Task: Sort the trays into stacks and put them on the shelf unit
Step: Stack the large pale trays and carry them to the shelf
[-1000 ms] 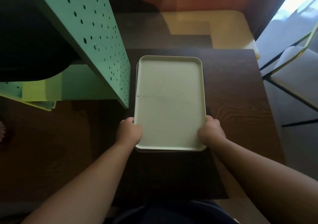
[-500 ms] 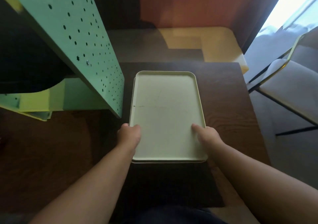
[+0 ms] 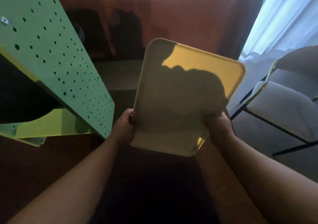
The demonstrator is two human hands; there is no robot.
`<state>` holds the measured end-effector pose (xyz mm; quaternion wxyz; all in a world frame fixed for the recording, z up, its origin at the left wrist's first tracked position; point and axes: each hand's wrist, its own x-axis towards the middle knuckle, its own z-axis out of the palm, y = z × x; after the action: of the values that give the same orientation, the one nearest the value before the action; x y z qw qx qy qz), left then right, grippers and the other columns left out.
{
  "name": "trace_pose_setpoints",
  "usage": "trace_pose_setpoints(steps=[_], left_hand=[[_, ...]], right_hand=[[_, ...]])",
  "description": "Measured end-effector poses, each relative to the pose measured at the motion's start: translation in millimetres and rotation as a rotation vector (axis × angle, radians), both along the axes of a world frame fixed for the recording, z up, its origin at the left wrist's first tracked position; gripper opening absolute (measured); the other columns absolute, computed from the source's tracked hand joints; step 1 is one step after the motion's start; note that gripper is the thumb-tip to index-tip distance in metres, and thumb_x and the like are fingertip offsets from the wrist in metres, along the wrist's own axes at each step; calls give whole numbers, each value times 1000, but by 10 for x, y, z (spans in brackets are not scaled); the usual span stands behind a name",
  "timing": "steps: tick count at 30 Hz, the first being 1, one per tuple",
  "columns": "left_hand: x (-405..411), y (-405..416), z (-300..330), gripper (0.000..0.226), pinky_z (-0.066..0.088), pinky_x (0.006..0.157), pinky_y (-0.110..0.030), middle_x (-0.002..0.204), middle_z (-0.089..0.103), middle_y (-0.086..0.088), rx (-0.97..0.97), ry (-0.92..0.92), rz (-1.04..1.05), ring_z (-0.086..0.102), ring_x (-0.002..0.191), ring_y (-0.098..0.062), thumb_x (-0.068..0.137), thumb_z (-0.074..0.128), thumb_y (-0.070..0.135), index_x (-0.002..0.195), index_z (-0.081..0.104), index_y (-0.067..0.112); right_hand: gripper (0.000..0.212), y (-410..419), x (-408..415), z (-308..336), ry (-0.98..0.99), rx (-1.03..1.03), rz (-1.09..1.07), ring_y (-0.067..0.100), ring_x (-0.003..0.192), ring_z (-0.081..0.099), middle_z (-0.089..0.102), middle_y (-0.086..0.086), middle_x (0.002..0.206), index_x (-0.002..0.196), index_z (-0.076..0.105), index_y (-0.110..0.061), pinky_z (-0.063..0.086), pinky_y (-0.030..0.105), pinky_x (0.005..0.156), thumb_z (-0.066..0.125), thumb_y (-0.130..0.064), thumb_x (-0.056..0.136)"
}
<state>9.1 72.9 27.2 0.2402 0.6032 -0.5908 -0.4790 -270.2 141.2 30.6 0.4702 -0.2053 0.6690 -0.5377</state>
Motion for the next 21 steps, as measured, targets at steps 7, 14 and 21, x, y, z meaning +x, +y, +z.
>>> trace_pose_setpoints(steps=[7,14,21], left_hand=[[-432,82,294,21,58,53,-26,104,73,-4,157,434,370,72,87,-19,100,49,16,107,68,17],[-422,134,263,32,62,72,-48,105,74,-17,170,596,444,72,98,-40,90,47,0,107,72,10],[-383,316,202,25,63,70,-36,93,75,-3,106,408,438,72,89,-22,87,53,7,91,72,22]], right_hand=[[32,32,80,137,34,-67,-25,33,102,64,68,10,103,97,67,-20,58,45,85,50,7,93],[31,39,79,90,51,-83,-39,39,110,60,66,12,106,98,65,-20,55,52,93,47,6,96],[33,152,101,-7,95,-10,2,30,99,63,68,7,100,98,67,-18,55,45,86,46,7,94]])
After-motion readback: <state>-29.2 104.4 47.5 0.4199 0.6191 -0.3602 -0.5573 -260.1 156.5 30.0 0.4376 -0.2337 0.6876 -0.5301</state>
